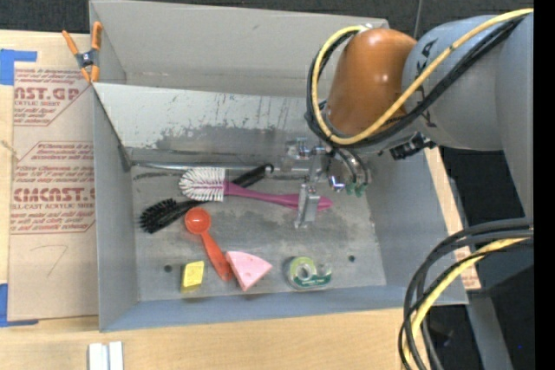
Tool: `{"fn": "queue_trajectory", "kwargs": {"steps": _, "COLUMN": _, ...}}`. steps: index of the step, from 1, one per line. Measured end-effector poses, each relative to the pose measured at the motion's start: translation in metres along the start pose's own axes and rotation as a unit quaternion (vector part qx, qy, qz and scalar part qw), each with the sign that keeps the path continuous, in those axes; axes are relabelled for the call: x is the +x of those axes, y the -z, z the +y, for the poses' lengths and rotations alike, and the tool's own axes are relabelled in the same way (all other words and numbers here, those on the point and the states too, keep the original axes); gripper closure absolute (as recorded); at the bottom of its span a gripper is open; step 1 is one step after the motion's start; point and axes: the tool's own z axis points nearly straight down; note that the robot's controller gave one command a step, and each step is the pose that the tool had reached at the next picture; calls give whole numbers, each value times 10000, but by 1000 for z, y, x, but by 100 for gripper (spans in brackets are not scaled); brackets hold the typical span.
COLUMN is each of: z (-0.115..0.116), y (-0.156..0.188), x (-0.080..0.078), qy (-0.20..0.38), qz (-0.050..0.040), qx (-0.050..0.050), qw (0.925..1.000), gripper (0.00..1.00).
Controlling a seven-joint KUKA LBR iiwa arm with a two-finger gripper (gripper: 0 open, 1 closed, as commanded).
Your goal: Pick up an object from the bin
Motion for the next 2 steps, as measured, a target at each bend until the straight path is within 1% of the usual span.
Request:
{"fn": "queue_trajectory", "kwargs": {"steps": 1, "z": 0, "y": 0, "x": 0, "qy": 0, "qz": 0, "qx": 0, "qw": 10000, "gripper": 0}}
{"fn": "queue_trajectory", "kwargs": {"steps": 2, "z": 4, "y": 22, "x": -2, "qy": -85, "qz": -19, "qx": -11, "qw": 10000, "gripper": 0}}
